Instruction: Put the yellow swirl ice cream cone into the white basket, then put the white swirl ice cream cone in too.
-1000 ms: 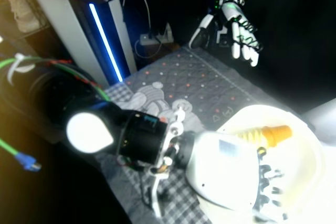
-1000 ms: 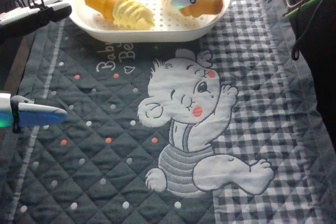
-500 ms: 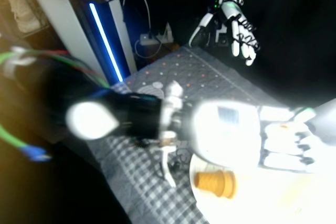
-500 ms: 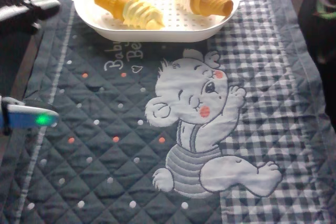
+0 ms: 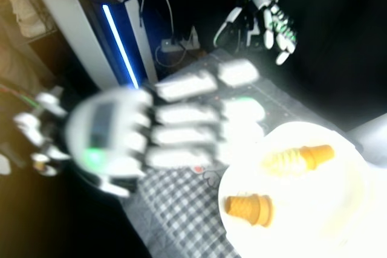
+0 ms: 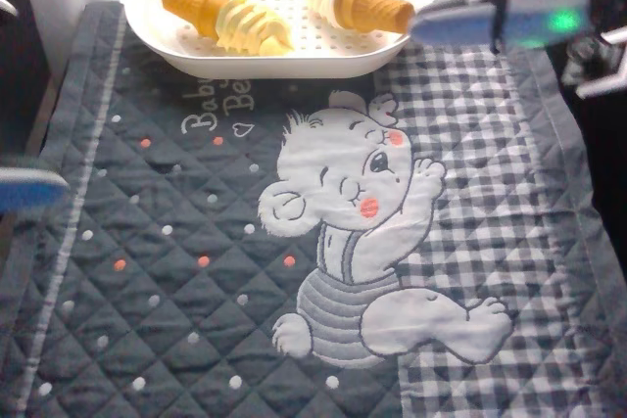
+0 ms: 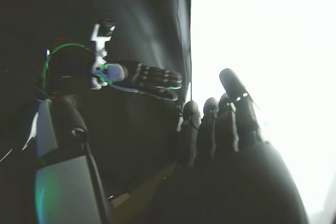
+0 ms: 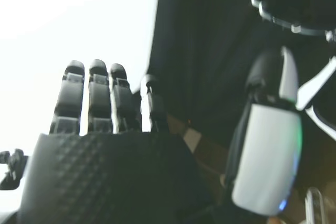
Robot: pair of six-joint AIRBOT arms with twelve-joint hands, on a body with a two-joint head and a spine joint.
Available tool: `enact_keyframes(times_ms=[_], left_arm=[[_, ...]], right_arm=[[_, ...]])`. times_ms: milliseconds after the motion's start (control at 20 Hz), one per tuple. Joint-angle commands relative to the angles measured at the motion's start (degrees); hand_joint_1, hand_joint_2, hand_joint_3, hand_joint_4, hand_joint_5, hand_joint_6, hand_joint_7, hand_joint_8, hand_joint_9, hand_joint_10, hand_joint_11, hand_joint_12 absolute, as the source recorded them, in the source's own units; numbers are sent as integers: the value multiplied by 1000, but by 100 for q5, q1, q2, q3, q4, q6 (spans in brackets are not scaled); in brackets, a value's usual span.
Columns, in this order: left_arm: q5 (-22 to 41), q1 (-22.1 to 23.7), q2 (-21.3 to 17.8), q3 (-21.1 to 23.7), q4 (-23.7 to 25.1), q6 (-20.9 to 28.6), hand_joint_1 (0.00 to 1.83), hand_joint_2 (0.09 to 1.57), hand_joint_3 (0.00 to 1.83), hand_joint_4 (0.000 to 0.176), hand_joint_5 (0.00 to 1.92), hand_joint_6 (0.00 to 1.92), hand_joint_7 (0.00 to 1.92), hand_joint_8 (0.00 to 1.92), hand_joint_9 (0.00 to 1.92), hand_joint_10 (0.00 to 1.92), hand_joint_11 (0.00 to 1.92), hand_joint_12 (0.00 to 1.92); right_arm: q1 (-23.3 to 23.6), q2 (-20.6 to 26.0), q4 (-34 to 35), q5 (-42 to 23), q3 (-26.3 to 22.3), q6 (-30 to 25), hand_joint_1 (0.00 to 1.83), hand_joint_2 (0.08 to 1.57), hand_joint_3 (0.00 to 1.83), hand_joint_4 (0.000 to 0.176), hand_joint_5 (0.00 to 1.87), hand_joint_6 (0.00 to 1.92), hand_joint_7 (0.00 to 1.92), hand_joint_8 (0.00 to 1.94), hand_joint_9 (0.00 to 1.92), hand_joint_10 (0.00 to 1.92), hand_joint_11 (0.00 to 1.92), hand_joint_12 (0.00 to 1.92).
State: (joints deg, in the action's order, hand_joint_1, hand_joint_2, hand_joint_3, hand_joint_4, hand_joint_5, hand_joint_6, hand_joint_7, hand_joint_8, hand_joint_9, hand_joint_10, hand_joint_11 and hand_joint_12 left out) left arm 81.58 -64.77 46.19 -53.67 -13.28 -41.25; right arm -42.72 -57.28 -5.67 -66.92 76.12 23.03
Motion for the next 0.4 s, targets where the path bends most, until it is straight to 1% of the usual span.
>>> enact_keyframes(times_ms=[0, 50, 100, 150, 200, 250, 300, 350], left_arm=[[871, 15, -1, 33, 106, 11, 1018, 723, 0, 0, 170, 4, 40, 0, 0, 0, 0, 366], [900, -3, -7, 44, 89, -7, 1023, 732, 0, 0, 174, 4, 42, 0, 0, 0, 0, 145], [926, -34, -4, 54, 59, -14, 1029, 727, 0, 0, 167, 0, 35, 1, 0, 0, 0, 28], [958, -77, 1, 78, 12, -14, 992, 758, 0, 0, 160, 0, 32, 1, 0, 0, 0, 5], [998, -125, 0, 108, -30, -10, 925, 806, 0, 0, 161, 0, 43, 4, 6, 3, 0, 0], [1032, -170, -4, 120, -62, -7, 898, 831, 0, 0, 140, 0, 37, 0, 9, 3, 0, 282], [1091, -237, -9, 135, -120, -7, 894, 841, 0, 12, 144, 2, 20, 7, 1, 0, 0, 504], [1165, -284, -7, 148, -166, -6, 884, 856, 0, 13, 146, 3, 10, 4, 0, 0, 0, 542]], right_arm=[[-107, 94, 340, -1048, -114, 0, 751, 760, 0, 174, 81, 6, 99, 7, 115, 12, 28, 11], [-388, 169, 550, -1292, -250, 0, 715, 760, 0, 173, 87, 5, 102, 4, 129, 12, 61, 25], [-739, 210, 822, -1604, -385, 0, 714, 768, 3, 156, 97, 7, 106, 4, 124, 7, 63, 27], [-1175, 242, 1150, -1981, -544, 0, 702, 752, 0, 172, 101, 7, 110, 5, 114, 2, 66, 28], [-1498, 266, 1409, -2254, -686, 0, 677, 768, 3, 175, 101, 6, 96, 0, 85, 0, 41, 18], [-1653, 290, 1542, -2412, -773, 0, 645, 790, 11, 176, 104, 6, 97, 1, 87, 3, 54, 25], [-1825, 312, 1692, -2598, -866, 0, 606, 819, 20, 176, 101, 3, 96, 1, 105, 10, 61, 28], [-1898, 313, 1773, -2722, -912, 0, 590, 832, 20, 176, 109, 5, 122, 9, 120, 13, 68, 33]])
